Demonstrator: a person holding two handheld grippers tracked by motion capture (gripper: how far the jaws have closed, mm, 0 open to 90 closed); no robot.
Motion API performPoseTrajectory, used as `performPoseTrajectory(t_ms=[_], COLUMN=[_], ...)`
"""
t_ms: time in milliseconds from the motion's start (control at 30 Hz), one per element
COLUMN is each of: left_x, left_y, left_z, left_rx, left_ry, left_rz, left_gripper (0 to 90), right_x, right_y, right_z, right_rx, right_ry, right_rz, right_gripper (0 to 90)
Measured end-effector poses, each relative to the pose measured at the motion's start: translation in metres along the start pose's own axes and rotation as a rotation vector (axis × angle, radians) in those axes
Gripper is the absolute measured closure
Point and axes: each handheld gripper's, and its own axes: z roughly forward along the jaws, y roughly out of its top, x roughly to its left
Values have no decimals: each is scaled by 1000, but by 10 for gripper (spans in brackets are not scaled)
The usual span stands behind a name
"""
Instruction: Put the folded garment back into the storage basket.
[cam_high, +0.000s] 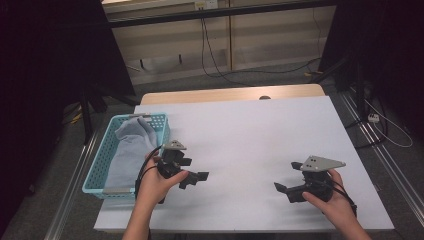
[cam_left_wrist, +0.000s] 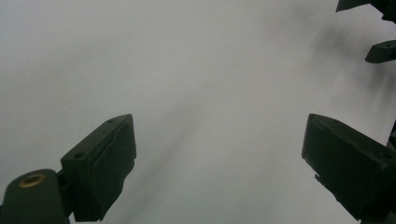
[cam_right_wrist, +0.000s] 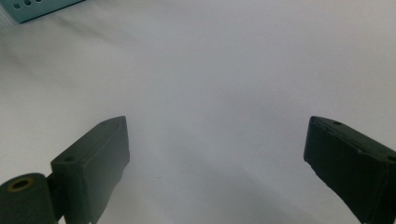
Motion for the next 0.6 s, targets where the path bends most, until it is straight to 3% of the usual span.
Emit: performPoseTrajectory(t_ms=[600], left_x=[7], left_y=[-15], left_z=[-4], left_rx=[-20], left_ry=[6], left_rz=[5], left_gripper=[85], right_x=[-3], right_y=[-2], right_z=[-3], right_rx=[-5], right_ry=[3], right_rz=[14], right_gripper=[59])
